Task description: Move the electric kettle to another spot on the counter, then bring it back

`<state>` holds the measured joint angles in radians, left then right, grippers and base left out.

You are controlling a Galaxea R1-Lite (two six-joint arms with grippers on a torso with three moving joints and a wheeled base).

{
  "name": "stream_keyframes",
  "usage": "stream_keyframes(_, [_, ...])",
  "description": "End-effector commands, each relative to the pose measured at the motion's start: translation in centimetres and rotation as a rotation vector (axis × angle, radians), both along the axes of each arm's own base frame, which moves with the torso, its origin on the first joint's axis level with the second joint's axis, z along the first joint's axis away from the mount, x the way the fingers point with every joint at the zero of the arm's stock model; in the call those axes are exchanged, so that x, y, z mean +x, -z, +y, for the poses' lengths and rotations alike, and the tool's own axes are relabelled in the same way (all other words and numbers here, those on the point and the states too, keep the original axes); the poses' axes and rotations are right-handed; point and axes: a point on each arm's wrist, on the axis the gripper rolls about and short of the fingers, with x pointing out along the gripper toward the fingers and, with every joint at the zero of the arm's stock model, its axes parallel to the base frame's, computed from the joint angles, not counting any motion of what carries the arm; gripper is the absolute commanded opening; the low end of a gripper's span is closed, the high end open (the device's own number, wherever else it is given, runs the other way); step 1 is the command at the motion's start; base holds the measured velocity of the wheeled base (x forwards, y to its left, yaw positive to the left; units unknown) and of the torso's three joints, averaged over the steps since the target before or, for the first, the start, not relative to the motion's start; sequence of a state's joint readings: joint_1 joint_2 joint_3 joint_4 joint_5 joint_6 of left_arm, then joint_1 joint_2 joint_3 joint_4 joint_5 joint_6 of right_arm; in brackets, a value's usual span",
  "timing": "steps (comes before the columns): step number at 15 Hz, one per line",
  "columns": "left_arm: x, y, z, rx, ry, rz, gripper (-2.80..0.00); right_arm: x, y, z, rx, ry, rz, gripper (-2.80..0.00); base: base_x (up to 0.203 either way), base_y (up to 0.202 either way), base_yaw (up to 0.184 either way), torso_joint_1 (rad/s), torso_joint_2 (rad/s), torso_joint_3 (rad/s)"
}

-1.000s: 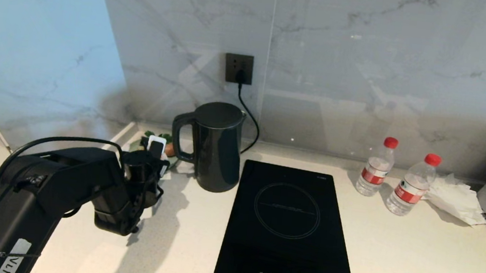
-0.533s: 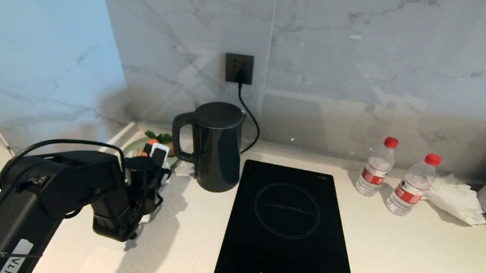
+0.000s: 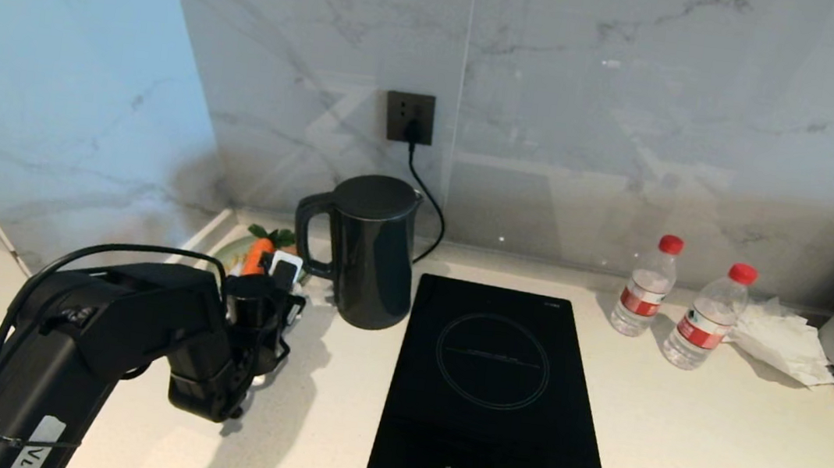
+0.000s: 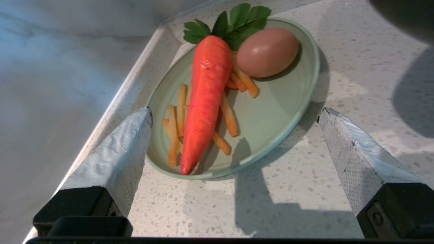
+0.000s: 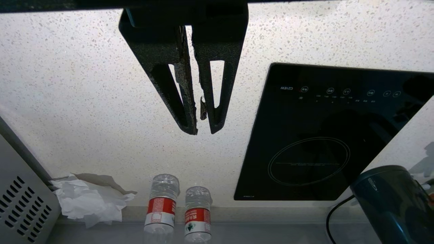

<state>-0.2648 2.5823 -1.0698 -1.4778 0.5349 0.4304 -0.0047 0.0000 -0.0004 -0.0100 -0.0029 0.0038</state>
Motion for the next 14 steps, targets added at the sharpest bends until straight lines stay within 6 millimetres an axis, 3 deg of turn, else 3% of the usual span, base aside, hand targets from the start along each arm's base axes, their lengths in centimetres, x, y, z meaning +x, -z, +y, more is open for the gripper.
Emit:
stream_keyframes(1, [-0.1,-0.1,-0.2,0.0,0.001,-0.007,0.0,0.0,0.0,0.0,0.001,0.0,0.0,-2.8,0.0,0.0,0.0,0.0,0.0,0.0])
stream_keyframes(8, [-0.8,0.4,-1.9,0.001,0.031,-0.001,0.0,0.0,0.0,0.0,0.001,0.0,-0.002,-2.8,0.0,0.0,0.0,0.0,0.0,0.0])
stream_keyframes(14, [-0.6,-0.2,-2.0,-0.003,0.022,-0.019,0.0,0.0,0.0,0.0,-0.001,0.0,0.0,-2.8,0.0,0.0,0.0,0.0,0.0,0.0])
